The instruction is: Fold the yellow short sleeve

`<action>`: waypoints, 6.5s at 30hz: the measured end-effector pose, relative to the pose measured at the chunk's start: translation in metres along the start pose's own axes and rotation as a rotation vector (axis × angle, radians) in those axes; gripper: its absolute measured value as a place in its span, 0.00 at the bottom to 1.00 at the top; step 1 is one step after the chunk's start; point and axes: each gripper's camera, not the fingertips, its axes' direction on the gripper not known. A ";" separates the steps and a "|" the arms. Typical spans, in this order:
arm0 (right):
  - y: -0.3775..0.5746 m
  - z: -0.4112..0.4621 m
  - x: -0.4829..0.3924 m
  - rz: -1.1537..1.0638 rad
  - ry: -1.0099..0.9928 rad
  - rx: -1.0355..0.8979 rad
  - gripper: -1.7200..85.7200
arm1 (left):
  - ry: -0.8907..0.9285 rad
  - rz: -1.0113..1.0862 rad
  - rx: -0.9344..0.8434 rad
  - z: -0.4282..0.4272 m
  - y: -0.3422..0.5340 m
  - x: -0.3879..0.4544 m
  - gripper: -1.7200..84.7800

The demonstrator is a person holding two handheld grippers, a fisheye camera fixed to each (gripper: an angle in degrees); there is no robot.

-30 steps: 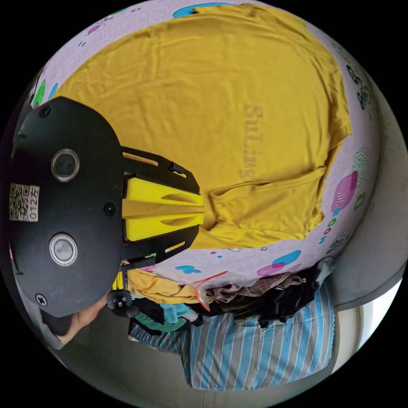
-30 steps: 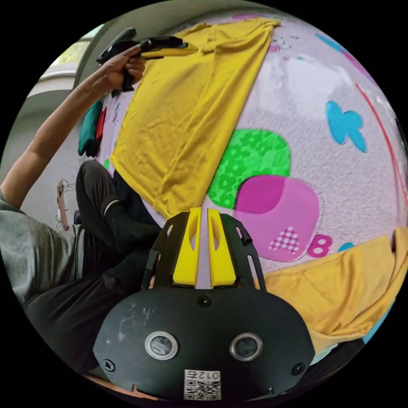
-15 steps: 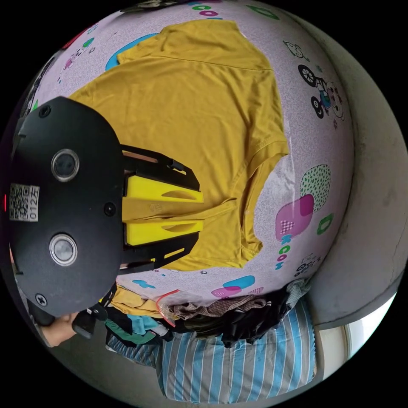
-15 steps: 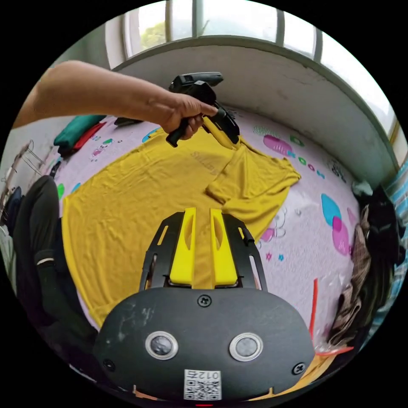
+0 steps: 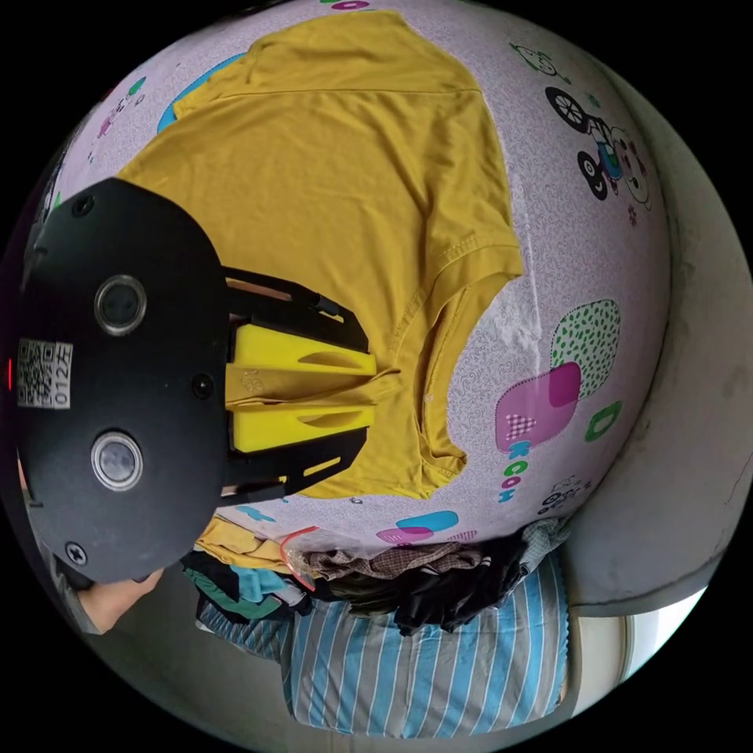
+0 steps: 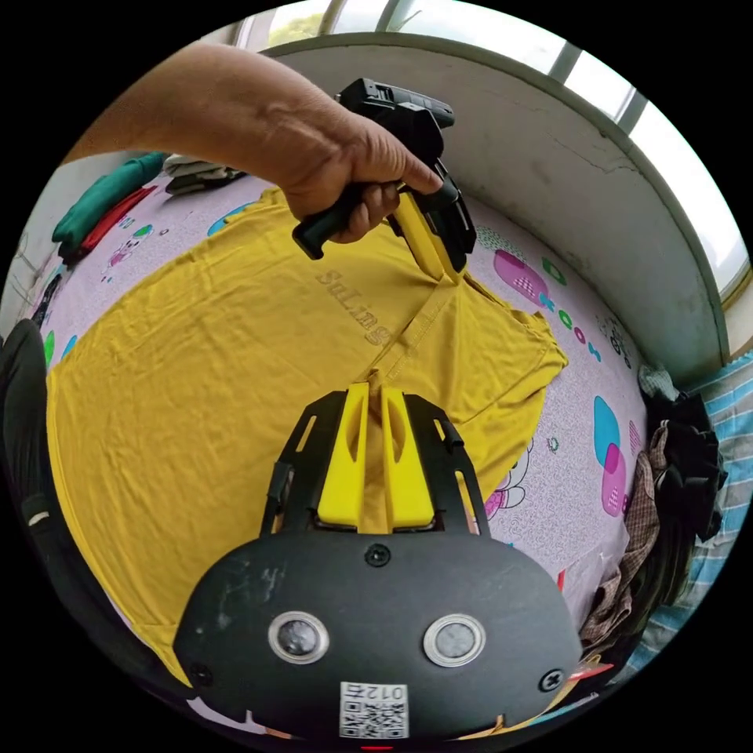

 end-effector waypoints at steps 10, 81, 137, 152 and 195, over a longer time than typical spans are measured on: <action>-0.012 -0.050 0.034 0.168 -0.113 0.184 0.02 | 0.002 0.139 0.111 -0.055 0.004 0.032 0.04; 0.101 -0.139 0.224 0.545 -0.419 -0.071 0.04 | -0.104 0.411 -0.300 0.167 0.124 0.093 0.06; 0.158 -0.089 0.117 0.318 -0.320 -0.221 0.01 | -0.006 0.597 -0.427 0.364 0.291 0.032 0.03; 0.176 -0.083 0.062 0.254 -0.395 -0.256 0.01 | 0.007 0.604 -0.357 0.374 0.393 0.006 0.03; 0.141 0.025 -0.032 0.079 -0.452 -0.473 0.01 | 0.148 0.625 -0.446 0.258 0.534 -0.124 0.03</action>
